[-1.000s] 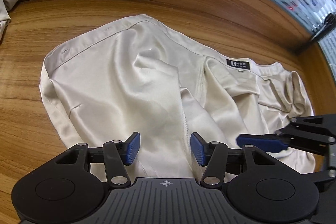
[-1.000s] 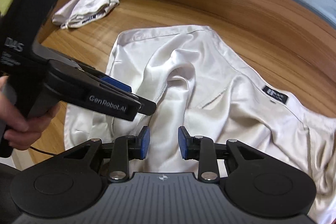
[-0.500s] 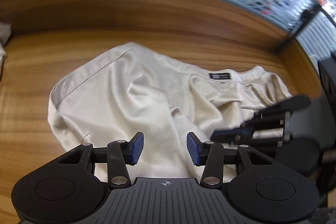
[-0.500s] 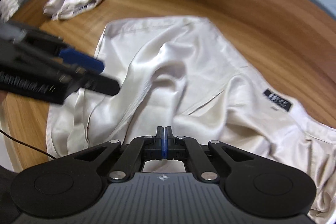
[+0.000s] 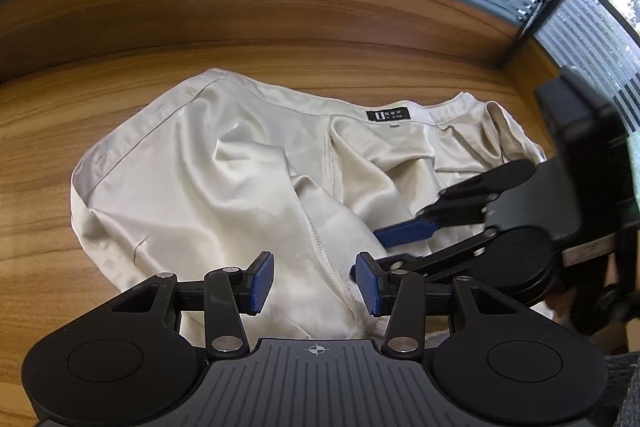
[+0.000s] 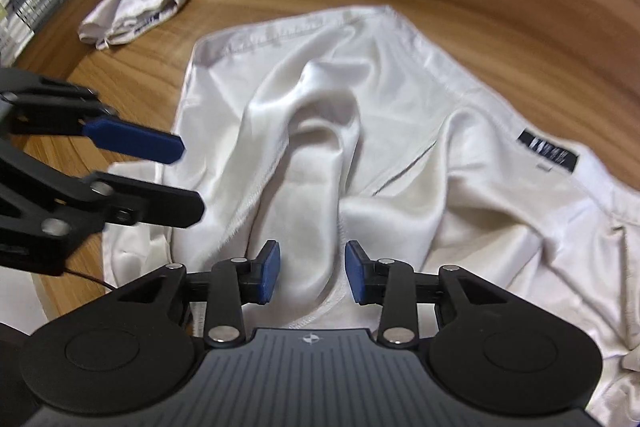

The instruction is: Fold clothes

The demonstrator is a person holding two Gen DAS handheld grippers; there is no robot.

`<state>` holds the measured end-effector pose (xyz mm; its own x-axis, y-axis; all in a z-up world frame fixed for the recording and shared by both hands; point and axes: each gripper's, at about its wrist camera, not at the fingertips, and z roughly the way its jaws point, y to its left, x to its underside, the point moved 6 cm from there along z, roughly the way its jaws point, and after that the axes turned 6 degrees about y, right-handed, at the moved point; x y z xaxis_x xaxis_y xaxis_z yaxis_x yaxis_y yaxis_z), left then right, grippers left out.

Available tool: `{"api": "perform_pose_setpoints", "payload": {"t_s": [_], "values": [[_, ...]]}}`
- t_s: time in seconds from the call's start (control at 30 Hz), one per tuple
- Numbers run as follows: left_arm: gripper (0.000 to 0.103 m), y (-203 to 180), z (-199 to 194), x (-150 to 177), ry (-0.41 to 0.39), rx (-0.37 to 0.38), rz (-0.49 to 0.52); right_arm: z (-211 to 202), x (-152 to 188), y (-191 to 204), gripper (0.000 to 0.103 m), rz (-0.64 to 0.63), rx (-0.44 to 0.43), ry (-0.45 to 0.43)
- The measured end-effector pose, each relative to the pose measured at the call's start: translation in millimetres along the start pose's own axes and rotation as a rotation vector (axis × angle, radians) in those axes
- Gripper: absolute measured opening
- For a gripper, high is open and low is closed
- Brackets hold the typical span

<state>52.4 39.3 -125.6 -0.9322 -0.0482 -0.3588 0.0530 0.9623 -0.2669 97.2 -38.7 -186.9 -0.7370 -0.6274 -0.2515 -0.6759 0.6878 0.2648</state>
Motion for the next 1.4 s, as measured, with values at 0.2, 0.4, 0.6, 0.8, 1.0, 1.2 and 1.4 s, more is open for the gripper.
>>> {"api": "perform_pose_setpoints", "payload": {"t_s": [0.2, 0.4, 0.6, 0.8, 1.0, 1.2, 1.4], "values": [[0.048, -8, -9, -3, -0.035, 0.056, 0.005, -8, -3, -2, 0.001, 0.043, -0.046, -0.030], [0.048, -16, -18, -6, -0.071, 0.112, 0.012, -72, -14, -11, 0.001, 0.092, -0.102, -0.158], [0.050, -41, -11, -18, -0.091, 0.200, 0.070, -129, -20, -21, 0.001, 0.128, -0.158, -0.245], [0.052, -46, 20, -26, -0.091, 0.213, 0.046, -163, -20, -24, 0.001, 0.179, -0.233, -0.296], [0.051, -33, 20, -39, -0.206, 0.114, -0.040, -192, -22, -19, 0.001, 0.219, -0.339, -0.338], [0.051, -36, 13, -51, -0.279, 0.046, 0.012, -189, -23, -36, 0.001, 0.347, -0.468, -0.343], [0.053, -65, 20, -52, -0.276, 0.029, 0.173, -156, -22, -58, 0.001, 0.487, -0.528, -0.303]]}}
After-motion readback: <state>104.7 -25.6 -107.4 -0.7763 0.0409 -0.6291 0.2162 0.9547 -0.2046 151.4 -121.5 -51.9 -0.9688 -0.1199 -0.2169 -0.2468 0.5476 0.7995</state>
